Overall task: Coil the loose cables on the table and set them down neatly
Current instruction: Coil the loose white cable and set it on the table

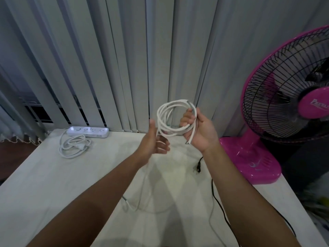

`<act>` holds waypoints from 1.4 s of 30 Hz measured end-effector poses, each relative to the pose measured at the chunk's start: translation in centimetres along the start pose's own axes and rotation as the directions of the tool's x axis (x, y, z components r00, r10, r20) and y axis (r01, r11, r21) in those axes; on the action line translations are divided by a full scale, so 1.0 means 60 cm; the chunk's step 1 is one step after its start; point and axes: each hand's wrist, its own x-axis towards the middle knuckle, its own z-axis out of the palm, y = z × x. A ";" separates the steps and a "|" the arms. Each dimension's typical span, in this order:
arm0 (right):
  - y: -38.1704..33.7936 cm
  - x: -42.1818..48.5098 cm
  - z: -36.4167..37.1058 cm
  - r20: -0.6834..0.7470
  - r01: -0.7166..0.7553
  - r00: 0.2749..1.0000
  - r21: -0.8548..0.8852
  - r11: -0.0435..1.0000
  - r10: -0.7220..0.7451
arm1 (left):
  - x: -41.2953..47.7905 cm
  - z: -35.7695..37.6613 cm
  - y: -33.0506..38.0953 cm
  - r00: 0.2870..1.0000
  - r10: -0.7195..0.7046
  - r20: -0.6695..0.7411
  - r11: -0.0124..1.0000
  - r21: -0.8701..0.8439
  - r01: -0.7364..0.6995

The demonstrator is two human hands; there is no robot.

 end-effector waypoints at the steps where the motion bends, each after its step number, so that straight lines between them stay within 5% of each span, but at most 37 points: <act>1: -0.013 0.006 0.003 -0.028 0.045 0.999 -0.027 0.999 -0.046 | -0.008 0.012 -0.013 1.000 -0.016 0.002 0.998 0.065 0.016; 5: -0.064 0.030 0.004 -0.143 0.209 0.958 -0.242 0.947 -0.248 | -0.037 0.035 -0.075 0.993 0.006 0.122 0.876 0.477 -0.064; 8: -0.083 0.038 -0.011 -0.212 0.220 0.905 -0.512 0.831 -0.370 | -0.051 0.031 -0.091 0.957 -0.149 0.247 0.709 0.702 -0.071; 11: -0.077 0.036 -0.033 -0.213 0.058 0.860 -0.863 0.502 -0.465 | -0.059 0.014 -0.083 0.948 -0.206 0.242 0.653 0.756 -0.050; 14: -0.056 0.029 -0.048 -0.157 -0.063 0.876 -0.975 0.214 -0.455 | -0.063 -0.002 -0.054 0.967 -0.058 0.250 0.520 0.834 -0.184; 19: -0.013 0.019 -0.046 -0.057 -0.106 0.960 -0.980 -0.168 -0.274 | -0.054 -0.009 0.012 0.948 0.183 0.261 0.572 0.756 -0.318; 22: 0.005 0.017 -0.042 -0.105 -0.141 0.980 -0.968 -0.210 -0.171 | -0.034 -0.022 0.042 0.933 0.312 0.176 0.642 0.685 -0.344; 24: 0.011 0.015 -0.039 -0.130 -0.146 0.986 -0.976 -0.164 -0.104 | -0.019 -0.037 0.057 0.915 0.385 0.123 0.635 0.684 -0.359; 27: 0.018 0.011 -0.034 -0.180 -0.181 0.984 -0.981 0.073 0.014 | 0.003 -0.066 0.067 0.900 0.434 0.040 0.599 0.733 -0.321; 32: 0.026 0.007 -0.014 -0.225 -0.264 0.962 -0.910 0.320 0.157 | 0.022 -0.086 0.063 0.947 0.320 0.025 0.552 0.807 -0.208; 38: -0.009 0.004 0.006 -0.051 -0.206 0.973 -0.627 0.751 0.224 | 0.013 -0.062 0.039 0.960 0.274 -0.064 0.772 0.610 -0.180; 42: -0.026 0.014 0.012 -0.019 -0.128 0.991 -0.422 0.898 0.132 | 0.009 -0.046 0.019 0.944 0.318 -0.091 0.802 0.557 -0.217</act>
